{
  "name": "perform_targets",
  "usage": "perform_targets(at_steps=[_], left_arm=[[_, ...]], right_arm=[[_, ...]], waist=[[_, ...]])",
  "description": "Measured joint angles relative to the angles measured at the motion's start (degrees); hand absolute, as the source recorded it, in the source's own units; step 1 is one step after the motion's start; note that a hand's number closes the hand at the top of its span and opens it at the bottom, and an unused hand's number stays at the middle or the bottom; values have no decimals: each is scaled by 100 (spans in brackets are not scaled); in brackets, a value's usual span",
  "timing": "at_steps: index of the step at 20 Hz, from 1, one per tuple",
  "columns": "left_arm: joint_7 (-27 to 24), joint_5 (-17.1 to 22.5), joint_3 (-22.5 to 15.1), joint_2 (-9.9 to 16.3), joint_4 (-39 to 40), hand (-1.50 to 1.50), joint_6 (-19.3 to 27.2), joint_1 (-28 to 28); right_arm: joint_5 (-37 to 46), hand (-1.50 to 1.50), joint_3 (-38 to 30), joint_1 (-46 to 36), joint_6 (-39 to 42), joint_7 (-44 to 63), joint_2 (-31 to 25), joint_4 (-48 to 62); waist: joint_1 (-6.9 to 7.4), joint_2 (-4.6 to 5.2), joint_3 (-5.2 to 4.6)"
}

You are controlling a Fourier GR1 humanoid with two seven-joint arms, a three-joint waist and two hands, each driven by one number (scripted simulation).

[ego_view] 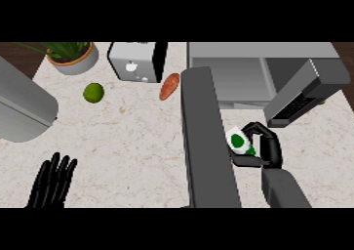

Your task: Pick up the milk, place it into the microwave and close the microwave

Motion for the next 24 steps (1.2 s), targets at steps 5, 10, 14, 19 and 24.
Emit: perform_targets(at_steps=[5, 10, 14, 19, 24], left_arm=[[42, -10, 74, -33, -16, -150, -57, 20], [48, 12, 220, -66, 119, -150, -183, -52], [81, 35, 302, -122, 217, -150, -246, -169], [89, 82, 418, -45, 157, -150, -398, -126], [143, 40, 352, -95, 92, -150, -421, -145]], right_arm=[[-115, 150, 412, 2, -589, 553, 73, -669], [-85, 150, 445, -384, -996, 1008, 21, -686], [24, 150, 425, -922, -1309, 1362, -84, -341], [332, 150, 433, -1609, -1787, 1677, -296, 445], [580, 150, 352, -2254, -2281, 1860, -597, 1274]], waist=[[-1, 0, 0], [21, 10, 2], [47, 21, 3], [115, 45, 6], [216, 89, 11]])
